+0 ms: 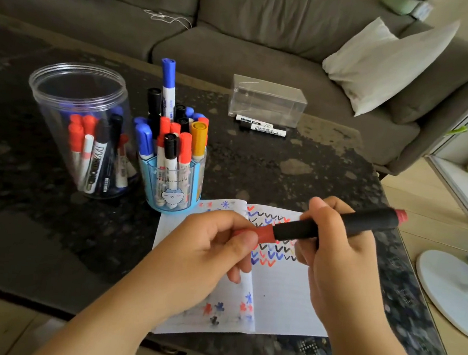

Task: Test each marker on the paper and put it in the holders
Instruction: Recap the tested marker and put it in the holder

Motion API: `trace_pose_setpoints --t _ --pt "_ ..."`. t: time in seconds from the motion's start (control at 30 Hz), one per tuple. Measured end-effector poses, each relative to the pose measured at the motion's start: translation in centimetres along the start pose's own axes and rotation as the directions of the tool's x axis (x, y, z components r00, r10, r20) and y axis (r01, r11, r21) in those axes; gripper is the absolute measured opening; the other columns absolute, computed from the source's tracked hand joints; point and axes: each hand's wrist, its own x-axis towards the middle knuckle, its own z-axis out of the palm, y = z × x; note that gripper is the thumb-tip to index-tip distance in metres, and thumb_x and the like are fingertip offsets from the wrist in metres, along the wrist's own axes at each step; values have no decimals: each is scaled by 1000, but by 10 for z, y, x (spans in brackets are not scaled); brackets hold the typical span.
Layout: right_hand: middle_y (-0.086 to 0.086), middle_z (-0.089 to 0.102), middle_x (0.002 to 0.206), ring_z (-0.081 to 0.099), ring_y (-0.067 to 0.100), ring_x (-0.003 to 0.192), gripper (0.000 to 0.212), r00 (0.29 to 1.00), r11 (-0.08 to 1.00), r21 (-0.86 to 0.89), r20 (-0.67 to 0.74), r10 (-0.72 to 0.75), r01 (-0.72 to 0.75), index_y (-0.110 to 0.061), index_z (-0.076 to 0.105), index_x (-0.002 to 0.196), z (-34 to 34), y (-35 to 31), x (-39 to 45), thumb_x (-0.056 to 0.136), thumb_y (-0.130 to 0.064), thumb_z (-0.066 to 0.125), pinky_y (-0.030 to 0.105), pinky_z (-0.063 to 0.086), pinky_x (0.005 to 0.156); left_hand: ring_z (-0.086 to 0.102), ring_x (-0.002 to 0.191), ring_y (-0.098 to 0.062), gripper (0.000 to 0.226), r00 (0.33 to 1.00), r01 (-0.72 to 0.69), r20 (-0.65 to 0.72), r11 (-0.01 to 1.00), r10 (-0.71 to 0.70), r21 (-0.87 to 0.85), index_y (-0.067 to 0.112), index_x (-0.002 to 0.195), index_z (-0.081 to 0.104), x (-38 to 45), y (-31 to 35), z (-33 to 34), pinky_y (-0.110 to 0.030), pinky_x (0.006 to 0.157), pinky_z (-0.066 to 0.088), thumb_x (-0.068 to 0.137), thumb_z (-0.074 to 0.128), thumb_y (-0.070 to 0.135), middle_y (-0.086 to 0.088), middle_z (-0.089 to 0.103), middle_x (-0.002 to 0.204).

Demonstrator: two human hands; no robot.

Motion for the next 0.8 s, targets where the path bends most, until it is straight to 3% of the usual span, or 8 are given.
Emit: trace_pose_setpoints --t 0.17,0.3,0.43,0.53,0.63,0.7,0.8 --pt "9 15 61 18 15 50 31 995 990 137 -94 -22 34 -19 26 57 18 0 -10 77 -18 50 28 21 45 58 57 -7 13 995 -75 -69 990 67 -122 22 84 68 -4 0 0 -15 58 45 88 56 21 5 66 63" --pt "-1 21 53 21 13 48 32 998 989 144 -66 -19 28 -21 27 53 27 4 -14 77 -15 47 25 24 43 56 54 -6 13 994 -102 -56 984 95 -146 16 83 68 -6 -3 -7 -15 57 44 88 56 14 1 65 60" --pt "-7 22 51 21 12 49 34 997 982 177 -32 67 -60 -22 28 53 33 6 -13 79 -15 48 26 23 44 59 57 -6 13 996 -80 -59 991 74 -107 18 82 67 -10 -4 -11 -19 60 48 88 56 17 1 67 63" --pt "-3 23 47 20 13 46 42 985 969 175 23 173 -175 -18 31 57 36 6 -10 93 -21 52 32 20 49 59 58 -6 11 985 -117 -131 992 109 -56 19 82 65 -9 -2 -16 -19 63 49 88 56 18 3 67 64" --pt "5 45 48 35 12 44 46 946 954 7 131 298 -301 -9 51 65 39 6 -12 78 -53 54 30 30 53 60 60 -3 6 954 -182 -253 982 163 -51 20 85 66 -7 2 -27 -18 63 48 84 61 18 7 65 62" --pt "2 54 48 43 12 44 46 946 933 -214 82 314 -290 -4 56 76 36 8 -17 79 -50 56 29 38 53 59 60 0 5 916 -225 -348 974 200 -33 17 86 66 -7 4 -40 -14 62 47 83 62 17 11 64 61" --pt "-2 62 65 54 16 55 13 999 890 -456 49 -2 24 -20 59 83 37 1 -22 80 -30 67 27 46 56 59 62 3 7 846 -288 -466 957 259 8 20 82 69 -12 10 -59 -8 61 44 79 64 24 15 65 63"
